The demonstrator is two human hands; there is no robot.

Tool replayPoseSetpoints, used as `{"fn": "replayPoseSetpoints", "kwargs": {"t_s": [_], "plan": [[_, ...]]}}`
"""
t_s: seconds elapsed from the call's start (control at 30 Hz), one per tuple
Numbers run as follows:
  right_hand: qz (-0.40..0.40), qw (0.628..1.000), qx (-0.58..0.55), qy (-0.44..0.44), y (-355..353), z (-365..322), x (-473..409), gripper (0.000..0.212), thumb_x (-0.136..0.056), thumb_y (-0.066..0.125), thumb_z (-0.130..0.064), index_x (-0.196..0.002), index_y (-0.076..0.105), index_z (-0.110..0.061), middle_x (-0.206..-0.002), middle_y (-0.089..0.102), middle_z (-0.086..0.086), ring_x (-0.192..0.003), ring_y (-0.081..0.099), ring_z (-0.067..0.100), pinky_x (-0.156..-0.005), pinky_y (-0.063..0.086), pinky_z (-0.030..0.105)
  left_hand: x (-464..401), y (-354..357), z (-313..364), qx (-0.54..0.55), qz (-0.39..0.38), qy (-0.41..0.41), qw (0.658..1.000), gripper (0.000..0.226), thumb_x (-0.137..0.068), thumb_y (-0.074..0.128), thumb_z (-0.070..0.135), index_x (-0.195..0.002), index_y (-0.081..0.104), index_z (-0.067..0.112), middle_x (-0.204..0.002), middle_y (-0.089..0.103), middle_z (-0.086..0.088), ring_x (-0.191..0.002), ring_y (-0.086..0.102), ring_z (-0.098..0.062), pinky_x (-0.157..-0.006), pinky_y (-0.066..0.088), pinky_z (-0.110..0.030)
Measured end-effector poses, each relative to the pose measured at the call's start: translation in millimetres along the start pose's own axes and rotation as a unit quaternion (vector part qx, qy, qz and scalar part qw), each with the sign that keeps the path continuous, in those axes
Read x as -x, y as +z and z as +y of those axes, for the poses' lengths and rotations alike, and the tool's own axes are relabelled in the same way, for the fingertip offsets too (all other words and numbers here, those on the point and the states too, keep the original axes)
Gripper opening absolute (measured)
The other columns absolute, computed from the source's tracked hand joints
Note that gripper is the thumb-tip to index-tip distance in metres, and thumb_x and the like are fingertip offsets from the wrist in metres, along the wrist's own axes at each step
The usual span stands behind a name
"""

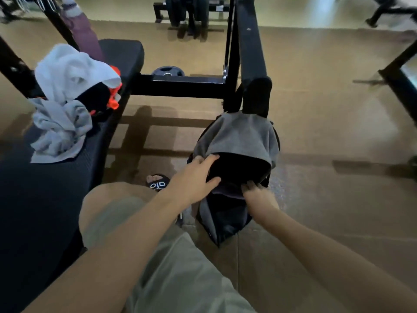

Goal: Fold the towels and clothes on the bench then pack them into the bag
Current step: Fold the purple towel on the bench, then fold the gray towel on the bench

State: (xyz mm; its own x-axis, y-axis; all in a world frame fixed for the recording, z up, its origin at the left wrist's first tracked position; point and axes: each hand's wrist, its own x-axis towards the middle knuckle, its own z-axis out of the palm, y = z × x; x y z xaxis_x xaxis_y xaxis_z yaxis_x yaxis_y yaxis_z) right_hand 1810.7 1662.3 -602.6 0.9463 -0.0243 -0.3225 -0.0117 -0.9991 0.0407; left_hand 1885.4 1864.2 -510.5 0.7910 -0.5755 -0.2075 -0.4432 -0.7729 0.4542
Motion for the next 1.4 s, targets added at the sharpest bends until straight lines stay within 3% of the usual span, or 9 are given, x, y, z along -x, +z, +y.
{"fn": "replayPoseSetpoints", "kwargs": {"t_s": [0.2,0.27,0.37,0.5,0.7,0.93,1.13,1.3,1.4], "plan": [[0.040,0.993,0.108,-0.036,24.5,-26.3,-70.2,0.039,-0.088,0.044,-0.016,-0.113,0.073,-0.014,-0.110,0.068,0.007,-0.097,0.068,0.027,-0.072,0.055,0.035,-17.3,-8.3,-1.1,-0.082,0.067,0.028,0.994,0.060,-0.101,0.051,0.026,-0.155,0.024,0.032,-0.114,0.054,-0.002,-0.090,0.060,-0.025,-0.066,0.055,-0.043],[0.034,0.993,0.111,-0.028,22.3,-26.7,-85.6,0.031,-0.091,0.058,-0.019,-0.119,0.070,-0.012,-0.119,0.067,0.009,-0.106,0.065,0.028,-0.080,0.054,0.035,-18.7,-14.8,-2.4,-0.087,0.056,0.036,0.994,0.060,-0.102,0.048,0.025,-0.155,0.023,0.035,-0.120,0.054,-0.002,-0.088,0.060,-0.024,-0.070,0.056,-0.046],[-0.045,0.985,0.166,0.009,37.2,-27.1,-98.0,0.043,-0.102,0.043,-0.014,-0.144,0.047,-0.008,-0.145,0.049,0.014,-0.134,0.047,0.031,-0.109,0.039,0.039,-19.4,-27.4,-6.7,-0.098,0.026,0.028,0.994,0.061,-0.103,0.046,0.024,-0.157,0.020,0.039,-0.141,0.049,-0.004,-0.092,0.059,-0.025,-0.075,0.056,-0.047],[-0.100,0.965,0.243,0.000,30.4,-49.4,-77.2,0.049,-0.102,0.044,-0.019,-0.149,0.041,-0.006,-0.150,0.043,0.019,-0.138,0.040,0.038,-0.114,0.031,0.053,-10.1,-41.8,-9.5,-0.115,-0.001,0.032,0.993,0.059,-0.103,0.046,0.024,-0.156,0.024,0.040,-0.146,0.048,-0.003,-0.109,0.060,-0.026,-0.083,0.055,-0.045],[-0.045,0.994,0.072,-0.074,-29.2,-100.7,-53.9,0.032,-0.098,0.048,-0.006,-0.127,0.063,-0.010,-0.129,0.063,0.012,-0.119,0.059,0.031,-0.093,0.047,0.037,12.5,-70.1,-20.8,-0.124,0.006,0.019,0.992,0.056,-0.100,0.048,0.028,-0.150,0.031,0.045,-0.133,0.055,-0.003,-0.113,0.059,-0.025,-0.091,0.052,-0.044],[0.086,0.965,-0.198,-0.152,-127.1,-170.0,-56.8,0.015,-0.100,0.050,-0.024,-0.105,0.061,-0.015,-0.098,0.066,0.008,-0.086,0.064,0.027,-0.066,0.044,0.032,71.0,-116.7,-97.8,-0.064,0.159,-0.098,0.980,0.042,-0.100,0.052,0.023,-0.141,0.048,0.028,-0.123,0.062,-0.002,-0.109,0.060,-0.023,-0.088,0.053,-0.045],[0.103,0.912,-0.328,-0.224,-174.1,-256.1,-111.8,0.026,-0.094,0.057,-0.021,-0.119,0.060,-0.014,-0.102,0.068,0.006,-0.098,0.063,0.027,-0.083,0.053,0.043,117.2,-128.3,-200.2,0.074,0.201,-0.320,0.923,0.042,-0.101,0.051,0.023,-0.142,0.046,0.020,-0.115,0.064,-0.009,-0.092,0.058,-0.025,-0.082,0.050,-0.041],[0.032,0.911,-0.310,-0.272,-178.6,-339.0,-173.6,0.053,-0.096,0.058,-0.027,-0.146,0.040,-0.020,-0.117,0.057,0.012,-0.101,0.059,0.031,-0.072,0.049,0.038,122.8,-131.7,-239.8,0.195,0.228,-0.339,0.892,0.051,-0.098,0.056,0.021,-0.147,0.042,0.028,-0.114,0.061,-0.001,-0.092,0.060,-0.021,-0.073,0.049,-0.032],[0.049,0.910,-0.320,-0.260,-174.8,-376.8,-207.3,0.066,-0.097,0.056,-0.030,-0.156,0.025,-0.028,-0.138,0.044,0.017,-0.115,0.054,0.036,-0.080,0.049,0.038,125.0,-132.3,-257.7,0.233,0.252,-0.353,0.870,0.047,-0.095,0.058,0.022,-0.141,0.047,0.029,-0.116,0.063,-0.002,-0.097,0.060,-0.020,-0.074,0.047,-0.031]]}}
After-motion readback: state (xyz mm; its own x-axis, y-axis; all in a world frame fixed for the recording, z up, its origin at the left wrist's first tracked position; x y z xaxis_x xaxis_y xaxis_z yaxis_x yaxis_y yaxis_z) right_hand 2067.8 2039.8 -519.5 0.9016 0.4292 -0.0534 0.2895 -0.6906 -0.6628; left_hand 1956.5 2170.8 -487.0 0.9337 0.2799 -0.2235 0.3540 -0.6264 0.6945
